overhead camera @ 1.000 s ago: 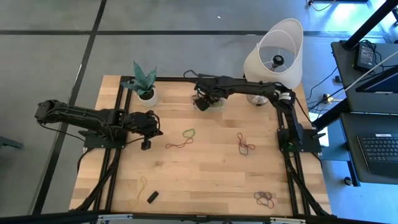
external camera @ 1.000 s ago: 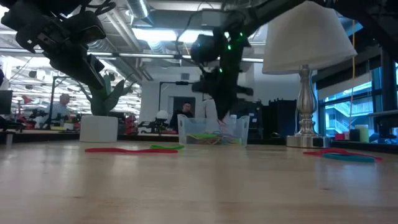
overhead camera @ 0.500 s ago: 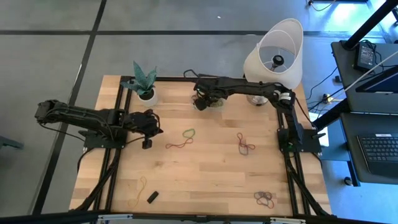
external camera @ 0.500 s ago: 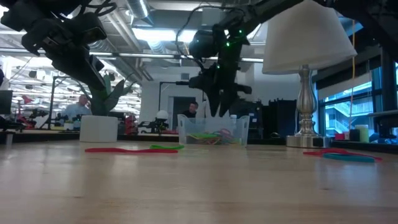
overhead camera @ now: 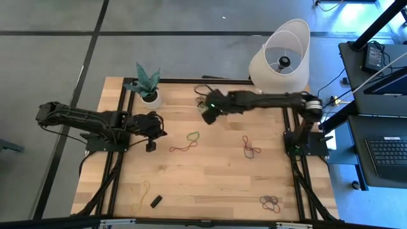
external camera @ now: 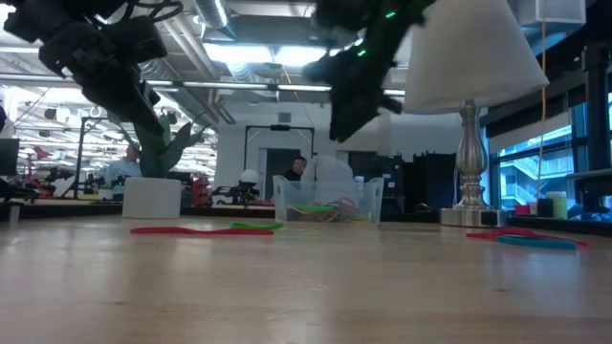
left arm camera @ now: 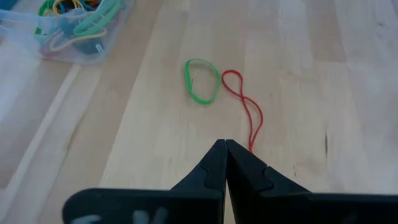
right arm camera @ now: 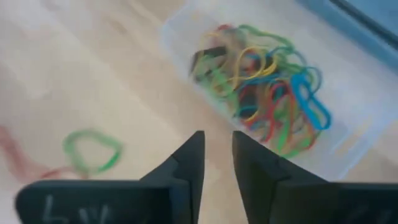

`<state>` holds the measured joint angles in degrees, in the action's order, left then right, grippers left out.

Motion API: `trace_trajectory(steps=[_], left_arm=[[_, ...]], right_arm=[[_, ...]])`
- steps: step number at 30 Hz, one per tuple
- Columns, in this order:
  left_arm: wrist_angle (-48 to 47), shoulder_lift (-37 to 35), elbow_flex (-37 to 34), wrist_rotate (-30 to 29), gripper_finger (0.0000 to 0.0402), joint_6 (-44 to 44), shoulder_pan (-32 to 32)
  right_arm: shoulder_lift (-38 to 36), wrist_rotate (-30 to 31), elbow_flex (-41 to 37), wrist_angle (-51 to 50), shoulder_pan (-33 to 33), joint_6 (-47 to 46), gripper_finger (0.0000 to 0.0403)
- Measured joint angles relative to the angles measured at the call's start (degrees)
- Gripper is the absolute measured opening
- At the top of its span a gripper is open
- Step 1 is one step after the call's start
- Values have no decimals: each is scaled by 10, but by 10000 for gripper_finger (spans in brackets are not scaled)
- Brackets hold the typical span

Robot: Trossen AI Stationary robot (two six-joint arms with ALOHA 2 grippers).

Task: Pick and place rubber bands into bin
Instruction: Put the yellow rubber band into the transparent bin

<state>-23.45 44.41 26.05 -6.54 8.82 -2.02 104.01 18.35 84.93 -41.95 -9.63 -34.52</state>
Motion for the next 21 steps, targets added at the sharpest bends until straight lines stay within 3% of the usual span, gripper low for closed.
trace_trajectory(steps=[5, 10, 16, 21], left_arm=[[-41, 44, 57, -50, 2, 23, -26], [-124, 133, 141, -99, 2, 85, -61], [-221, 246, 253, -119, 3, 207, -119], [-333, 325, 341, -119, 1, 382, -183]], right_arm=[[-121, 0, -143, 70, 51, -32, 72], [-240, 1, -269, 86, 100, -73, 63], [-365, -6, -407, 132, 178, -55, 59], [-441, -21, -493, 175, 231, -43, 59]])
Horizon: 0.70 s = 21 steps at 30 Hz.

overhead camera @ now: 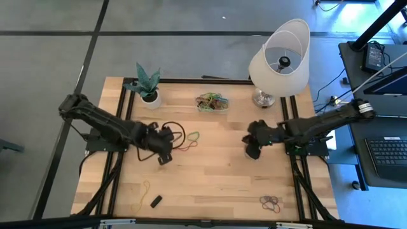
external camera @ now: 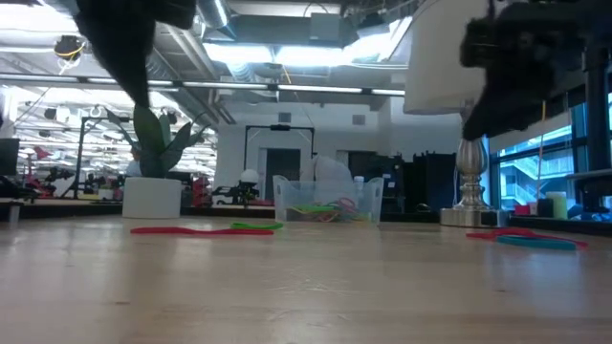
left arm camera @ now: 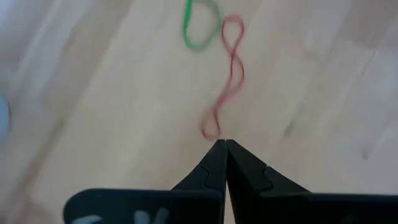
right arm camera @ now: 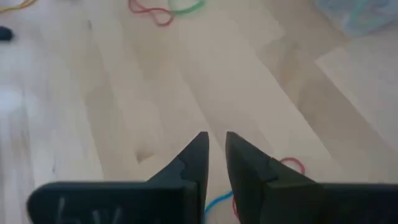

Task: Pick and place rubber bands into bin
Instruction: Put the yellow rubber band into the transparent bin

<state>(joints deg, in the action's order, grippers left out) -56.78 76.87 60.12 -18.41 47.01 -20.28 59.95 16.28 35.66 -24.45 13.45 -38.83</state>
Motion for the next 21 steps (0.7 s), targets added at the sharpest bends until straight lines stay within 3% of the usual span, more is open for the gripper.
trace_trajectory(steps=[6, 15, 21], left_arm=[[-56, 76, 63, 23, 3, 238, -90], [-31, 141, 66, 137, 15, 567, -205], [-8, 179, 66, 182, 62, 655, -265]], right_arm=[[-44, 0, -54, 33, 14, 2, 59], [-47, 0, -60, 56, 14, 59, 59], [-46, 0, -60, 72, 14, 80, 59]])
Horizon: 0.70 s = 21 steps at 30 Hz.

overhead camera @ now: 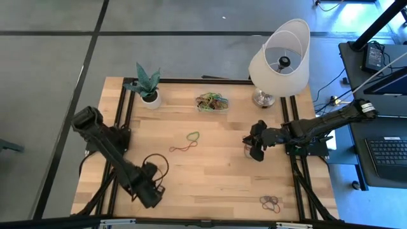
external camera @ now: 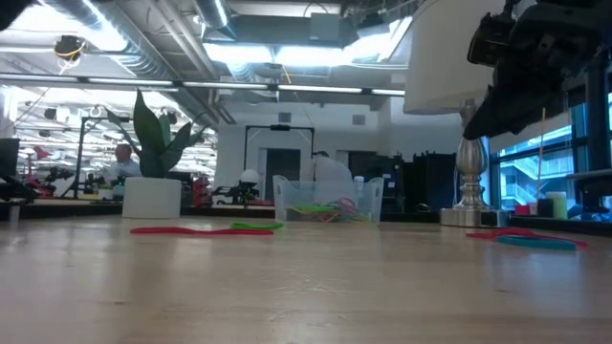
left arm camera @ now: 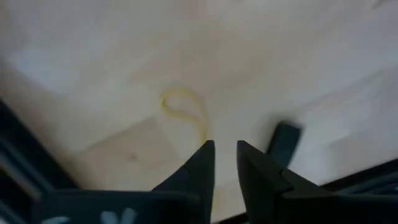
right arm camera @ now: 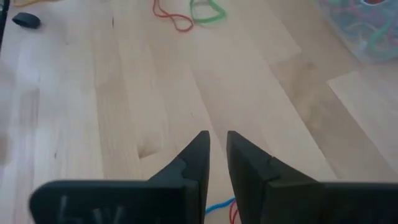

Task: Pick and place rubber bands into bin
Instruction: Put the yellow rubber band into the transparent bin

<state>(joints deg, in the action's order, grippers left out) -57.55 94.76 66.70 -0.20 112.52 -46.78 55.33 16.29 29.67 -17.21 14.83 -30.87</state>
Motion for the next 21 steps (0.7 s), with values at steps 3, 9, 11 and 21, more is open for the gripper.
trace_trajectory(steps=[3, 9, 11, 21], left_arm=[[9, 26, 0, 22, 88, -4, -15], [12, 89, 0, 81, 125, 14, -34], [17, 109, 0, 99, 129, 12, -34], [82, 151, 1, 129, 115, 13, -33]], right_arm=[[0, 0, 0, -1, 0, 1, 59], [0, 0, 0, -1, 0, 0, 59], [0, 0, 0, -1, 0, -1, 59], [0, 0, 0, -1, 0, 0, 59]])
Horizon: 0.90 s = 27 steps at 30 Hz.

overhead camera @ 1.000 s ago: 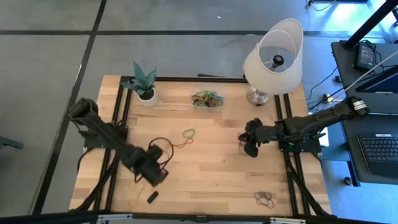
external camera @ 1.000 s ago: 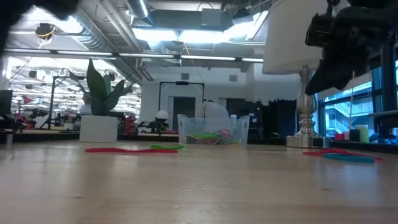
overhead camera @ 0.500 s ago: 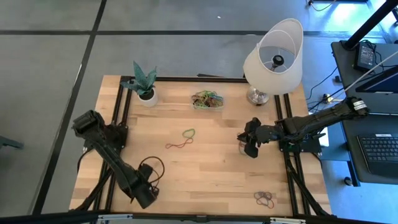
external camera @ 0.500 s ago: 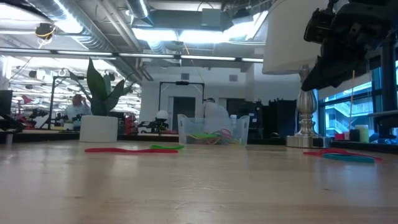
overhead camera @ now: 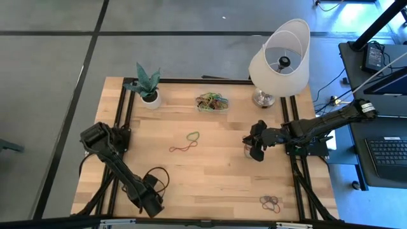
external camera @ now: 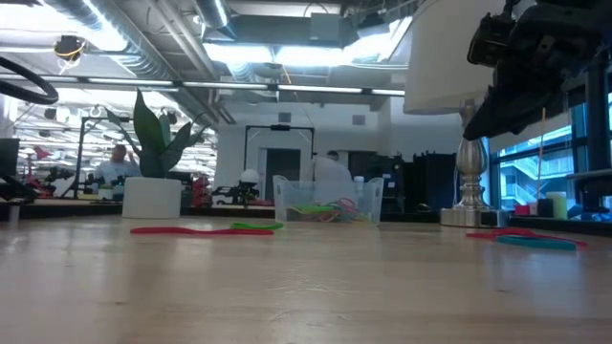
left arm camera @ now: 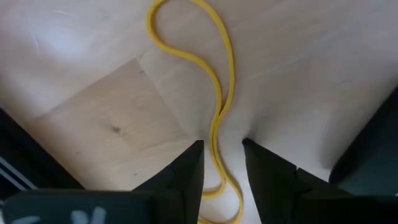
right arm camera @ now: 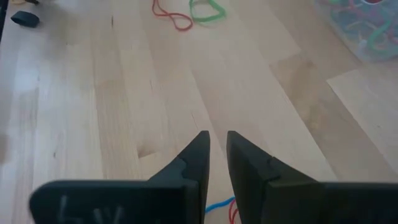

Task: Pick and place rubber bands into bin
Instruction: Put the yellow rubber band into the transparent bin

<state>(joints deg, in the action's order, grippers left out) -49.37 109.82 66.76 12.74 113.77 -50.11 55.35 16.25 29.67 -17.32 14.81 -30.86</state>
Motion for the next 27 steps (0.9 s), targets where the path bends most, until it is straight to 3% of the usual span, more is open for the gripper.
trace_trajectory(steps=[5, 10, 16, 23, 27], left_arm=[[3, 1, 0, -2, 87, -16, 3], [-1, 2, -1, 6, 13, -24, 15], [-18, -11, -2, -1, 3, -20, 23], [-99, -118, -3, -123, 1, 13, 33], [-143, -185, -3, -223, 2, -68, 60]], right_arm=[[0, 0, 0, 0, 0, 0, 59], [0, 0, 0, 0, 0, 0, 59], [0, 0, 0, 0, 0, 1, 59], [0, 0, 0, 0, 0, 12, 59], [0, 1, 0, 3, 0, 16, 59]])
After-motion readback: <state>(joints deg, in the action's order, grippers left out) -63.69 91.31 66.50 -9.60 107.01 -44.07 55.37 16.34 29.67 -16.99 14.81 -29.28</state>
